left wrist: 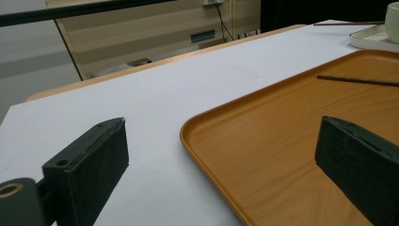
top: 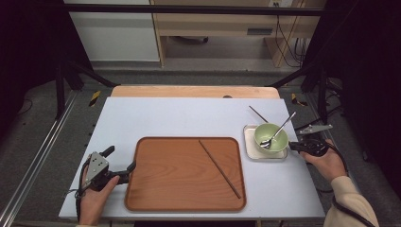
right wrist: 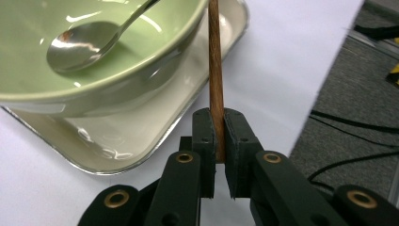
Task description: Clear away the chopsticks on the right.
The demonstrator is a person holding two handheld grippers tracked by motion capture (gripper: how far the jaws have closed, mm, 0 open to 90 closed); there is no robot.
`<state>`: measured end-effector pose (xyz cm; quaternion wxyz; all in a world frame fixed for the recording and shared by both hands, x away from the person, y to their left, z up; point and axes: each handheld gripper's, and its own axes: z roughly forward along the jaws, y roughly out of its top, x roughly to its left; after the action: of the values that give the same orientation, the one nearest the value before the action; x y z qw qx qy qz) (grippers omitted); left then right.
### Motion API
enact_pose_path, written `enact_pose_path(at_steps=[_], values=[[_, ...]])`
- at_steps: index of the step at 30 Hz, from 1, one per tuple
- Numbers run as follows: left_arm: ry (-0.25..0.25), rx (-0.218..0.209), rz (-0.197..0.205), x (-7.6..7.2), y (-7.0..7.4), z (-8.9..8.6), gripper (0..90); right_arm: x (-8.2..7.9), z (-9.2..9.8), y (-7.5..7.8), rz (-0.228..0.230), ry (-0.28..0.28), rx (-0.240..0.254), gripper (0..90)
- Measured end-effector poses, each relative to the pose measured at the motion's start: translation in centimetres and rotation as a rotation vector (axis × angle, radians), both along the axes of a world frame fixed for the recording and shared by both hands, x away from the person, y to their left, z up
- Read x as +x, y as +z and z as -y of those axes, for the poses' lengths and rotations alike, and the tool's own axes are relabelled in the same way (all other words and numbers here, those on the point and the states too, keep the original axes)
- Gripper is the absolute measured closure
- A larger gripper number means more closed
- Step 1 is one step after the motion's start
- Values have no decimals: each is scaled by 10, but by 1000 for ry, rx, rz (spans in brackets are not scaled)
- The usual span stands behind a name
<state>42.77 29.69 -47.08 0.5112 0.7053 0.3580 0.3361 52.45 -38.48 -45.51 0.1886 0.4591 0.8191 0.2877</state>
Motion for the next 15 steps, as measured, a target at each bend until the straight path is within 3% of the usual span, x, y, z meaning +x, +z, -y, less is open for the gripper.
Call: enact_pose_path(at_steps=[7,15], values=[[3,-6,7,0,2,-1,29,-9,9,20,37,-135,10,845],[12,-26,23,-1,5,-6,28,-20,12,45,102,-280,-56,845]])
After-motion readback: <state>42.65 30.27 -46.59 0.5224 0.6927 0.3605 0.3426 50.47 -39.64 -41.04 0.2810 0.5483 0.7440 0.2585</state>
